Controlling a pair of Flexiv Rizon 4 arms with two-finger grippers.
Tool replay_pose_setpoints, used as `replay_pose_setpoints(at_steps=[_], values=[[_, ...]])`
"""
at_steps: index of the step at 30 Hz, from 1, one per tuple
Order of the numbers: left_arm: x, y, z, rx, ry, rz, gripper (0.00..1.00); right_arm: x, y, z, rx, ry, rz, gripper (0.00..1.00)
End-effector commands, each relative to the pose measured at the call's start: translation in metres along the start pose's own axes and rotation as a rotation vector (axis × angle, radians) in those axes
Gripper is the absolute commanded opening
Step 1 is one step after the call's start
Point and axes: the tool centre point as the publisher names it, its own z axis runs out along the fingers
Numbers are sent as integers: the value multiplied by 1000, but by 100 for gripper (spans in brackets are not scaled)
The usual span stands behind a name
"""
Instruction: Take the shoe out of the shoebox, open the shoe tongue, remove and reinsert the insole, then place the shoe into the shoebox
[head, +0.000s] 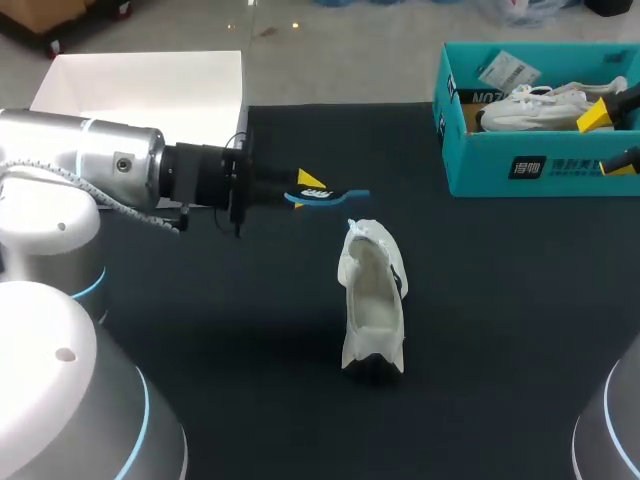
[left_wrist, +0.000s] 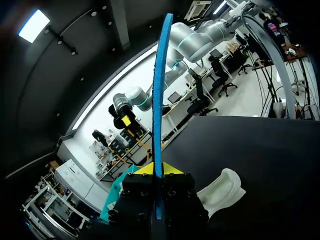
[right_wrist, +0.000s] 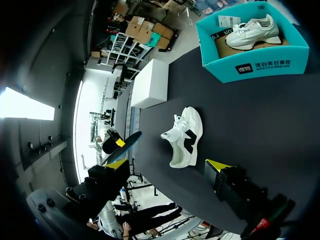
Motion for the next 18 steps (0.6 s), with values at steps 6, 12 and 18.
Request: replay_pose_setpoints(at_steps=[6,12,18], values=[[-2,1,1,0,6,-1,0,0,0,0,0,-2,1,100],[-2,1,1,0,6,-1,0,0,0,0,0,-2,1,100],[17,8,7,-5,43,-8,0,0,0,0,0,-2,1,100]])
